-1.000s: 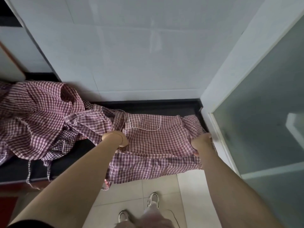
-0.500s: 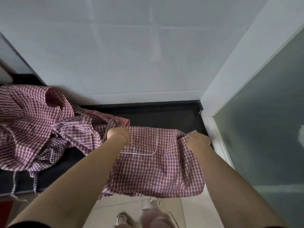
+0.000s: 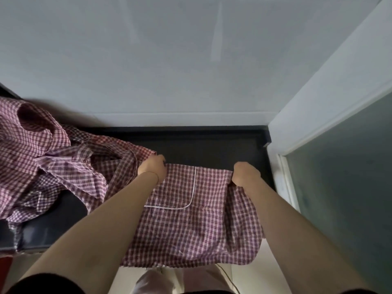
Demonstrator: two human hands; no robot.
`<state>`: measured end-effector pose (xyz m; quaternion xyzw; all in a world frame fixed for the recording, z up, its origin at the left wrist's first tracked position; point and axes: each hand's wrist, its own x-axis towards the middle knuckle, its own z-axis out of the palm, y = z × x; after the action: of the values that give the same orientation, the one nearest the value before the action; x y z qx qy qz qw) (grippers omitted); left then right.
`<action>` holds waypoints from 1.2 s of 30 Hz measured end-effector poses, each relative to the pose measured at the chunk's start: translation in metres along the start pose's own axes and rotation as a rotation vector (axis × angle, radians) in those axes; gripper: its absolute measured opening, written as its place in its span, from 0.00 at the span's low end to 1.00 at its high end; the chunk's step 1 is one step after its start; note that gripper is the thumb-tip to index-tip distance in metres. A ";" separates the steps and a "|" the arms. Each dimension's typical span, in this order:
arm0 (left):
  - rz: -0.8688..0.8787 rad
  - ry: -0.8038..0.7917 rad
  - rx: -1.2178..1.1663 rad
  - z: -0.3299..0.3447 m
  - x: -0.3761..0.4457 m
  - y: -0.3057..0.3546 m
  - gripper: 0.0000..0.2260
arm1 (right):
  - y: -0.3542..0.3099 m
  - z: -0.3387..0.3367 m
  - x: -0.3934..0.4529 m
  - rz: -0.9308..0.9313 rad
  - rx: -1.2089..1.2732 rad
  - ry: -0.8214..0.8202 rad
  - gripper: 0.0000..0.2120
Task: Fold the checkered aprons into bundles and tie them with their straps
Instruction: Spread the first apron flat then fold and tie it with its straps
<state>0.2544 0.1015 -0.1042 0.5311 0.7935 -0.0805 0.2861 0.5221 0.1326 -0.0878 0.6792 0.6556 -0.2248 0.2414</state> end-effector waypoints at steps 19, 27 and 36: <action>-0.197 0.311 -0.097 -0.070 0.052 -0.085 0.17 | -0.069 -0.048 0.040 -0.135 0.517 0.285 0.10; 0.227 0.157 0.100 -0.034 0.034 -0.011 0.21 | -0.040 -0.041 0.044 0.427 1.017 0.018 0.32; 0.109 -0.103 0.186 -0.011 0.033 0.014 0.44 | -0.031 -0.039 0.059 0.265 1.129 -0.062 0.08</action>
<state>0.2534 0.1387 -0.1102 0.5928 0.7369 -0.1651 0.2798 0.4927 0.2038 -0.0952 0.7722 0.3361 -0.5272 -0.1133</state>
